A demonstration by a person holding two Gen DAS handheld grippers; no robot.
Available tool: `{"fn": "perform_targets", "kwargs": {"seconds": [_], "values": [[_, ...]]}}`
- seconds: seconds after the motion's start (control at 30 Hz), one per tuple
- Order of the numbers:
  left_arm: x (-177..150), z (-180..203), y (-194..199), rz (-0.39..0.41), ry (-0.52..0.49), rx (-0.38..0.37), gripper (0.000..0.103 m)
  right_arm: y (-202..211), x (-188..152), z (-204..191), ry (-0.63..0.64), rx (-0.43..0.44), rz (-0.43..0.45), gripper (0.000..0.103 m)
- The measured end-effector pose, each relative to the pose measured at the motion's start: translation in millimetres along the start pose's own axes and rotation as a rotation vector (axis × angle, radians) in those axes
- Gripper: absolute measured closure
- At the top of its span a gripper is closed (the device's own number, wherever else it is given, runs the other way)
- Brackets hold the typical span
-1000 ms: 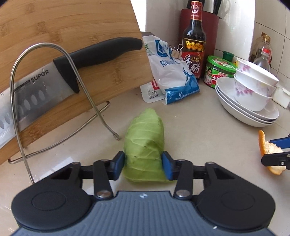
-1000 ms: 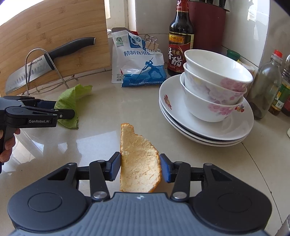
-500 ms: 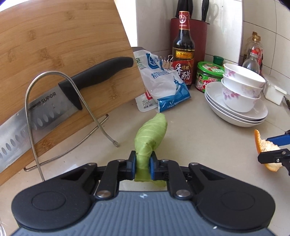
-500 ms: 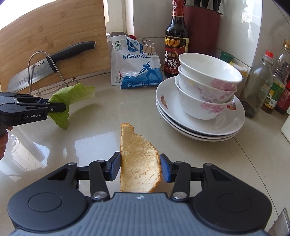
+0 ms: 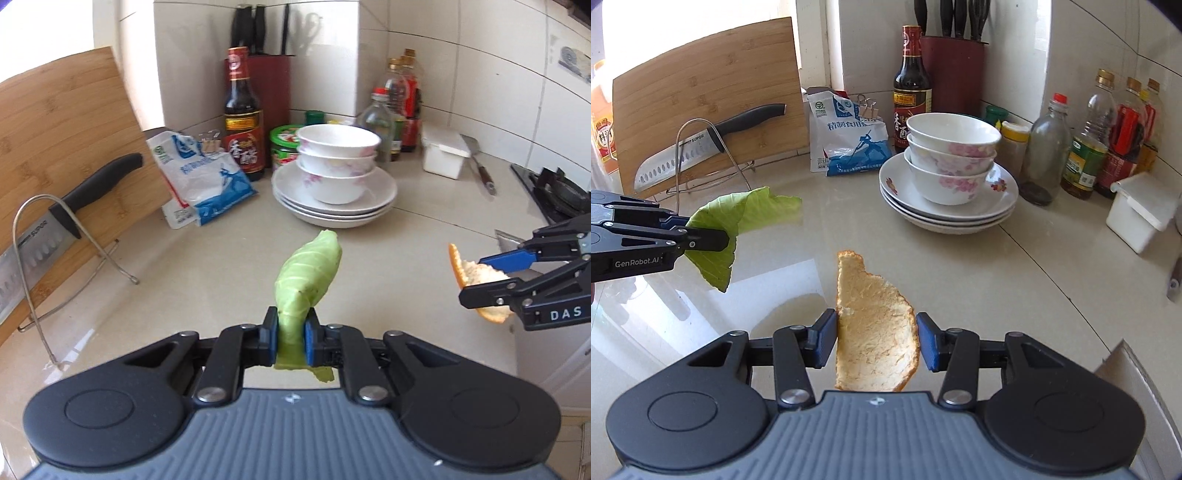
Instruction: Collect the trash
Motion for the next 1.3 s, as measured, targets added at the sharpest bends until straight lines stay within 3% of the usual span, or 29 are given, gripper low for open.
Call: {"fn": "perform_targets", "kwargs": {"seconds": [0.27,0.5,0.7,0.87,0.93,1.0,1.07,1.3], "values": [[-3,87,37,0.005,-0.033,-0.200,0.091,75,-51,16,-0.062,-0.089,-0.018,0.052],[-16,151,50,-0.022,-0.072,-0.337,0.091,125,-118,43,-0.154,-0.194,-0.084,0.051],[-26,188,50,-0.045,-0.107,-0.408,0.091,124,-183,65,-0.219,-0.276,-0.182,0.051],[-35,207,46,-0.071,-0.135,-0.428,0.091,97,-223,86,-0.285,-0.328,-0.241,0.050],[-39,212,43,-0.081,-0.143,-0.432,0.091,88,-234,91,-0.302,-0.343,-0.249,0.046],[-42,218,39,-0.094,-0.156,-0.431,0.091,80,-242,96,-0.304,-0.353,-0.253,0.029],[-45,223,37,-0.104,-0.165,-0.435,0.091,75,-246,98,-0.307,-0.360,-0.254,0.019],[-50,238,26,-0.123,-0.182,-0.452,0.091,80,-242,106,-0.329,-0.338,-0.220,0.004]]}}
Point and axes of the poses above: each gripper's, at about its wrist camera, not at the fingertips, and y roughly against the way its jaws point, z to its right, x to its top, the point moved 1 cm from there along -y, roughly the way its jaws point, and after that the axes turned 14 degrees about z, right-handed, at the moved point
